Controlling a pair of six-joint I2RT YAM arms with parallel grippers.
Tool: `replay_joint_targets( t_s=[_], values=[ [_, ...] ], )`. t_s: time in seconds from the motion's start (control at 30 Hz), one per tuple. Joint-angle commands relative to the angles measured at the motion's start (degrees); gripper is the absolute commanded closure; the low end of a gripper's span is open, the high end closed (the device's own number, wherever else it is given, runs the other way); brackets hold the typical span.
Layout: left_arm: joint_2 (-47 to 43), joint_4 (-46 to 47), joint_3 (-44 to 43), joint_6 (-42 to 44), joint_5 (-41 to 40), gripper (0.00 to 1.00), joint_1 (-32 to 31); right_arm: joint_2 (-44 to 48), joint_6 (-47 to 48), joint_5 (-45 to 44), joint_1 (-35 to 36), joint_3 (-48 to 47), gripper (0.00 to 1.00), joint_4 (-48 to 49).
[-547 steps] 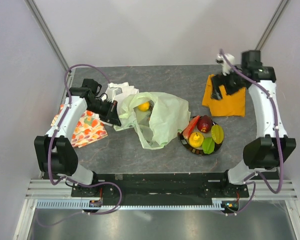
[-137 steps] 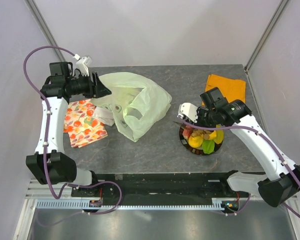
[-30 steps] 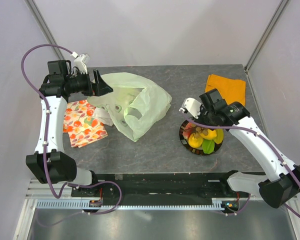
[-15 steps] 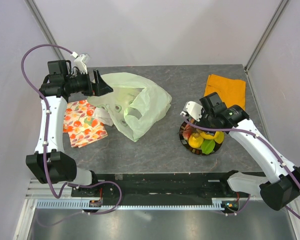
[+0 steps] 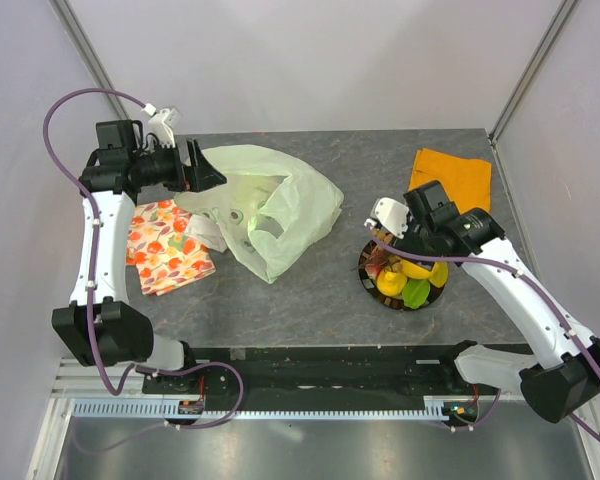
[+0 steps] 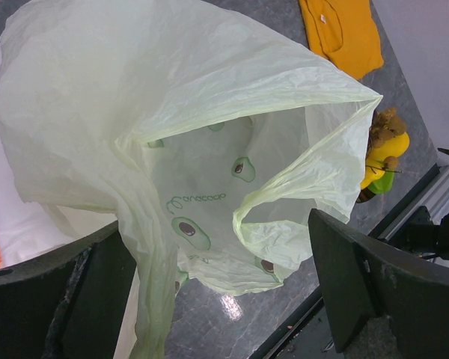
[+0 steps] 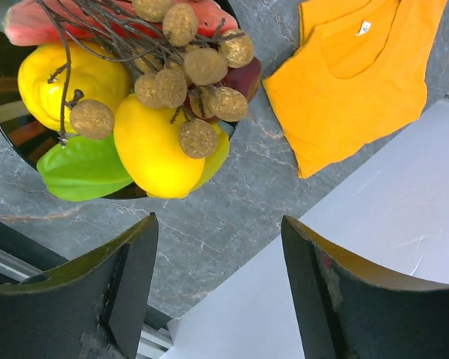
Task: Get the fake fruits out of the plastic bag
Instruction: Adjust the fake fruit on the plate, then place the plastic bag at the center of the board, then reset both arms
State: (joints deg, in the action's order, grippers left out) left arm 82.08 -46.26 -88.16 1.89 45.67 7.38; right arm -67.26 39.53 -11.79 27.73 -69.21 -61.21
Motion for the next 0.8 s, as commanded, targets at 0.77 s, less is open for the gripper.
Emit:
replay_joint_targets(
  t_s=[0.77],
  values=[
    [-3.77, -0.76, -15.39, 3.65, -15.34, 0.01, 0.53, -28.8, -31.44, -14.31, -3.55, -43.02, 0.02, 14.54]
  ],
)
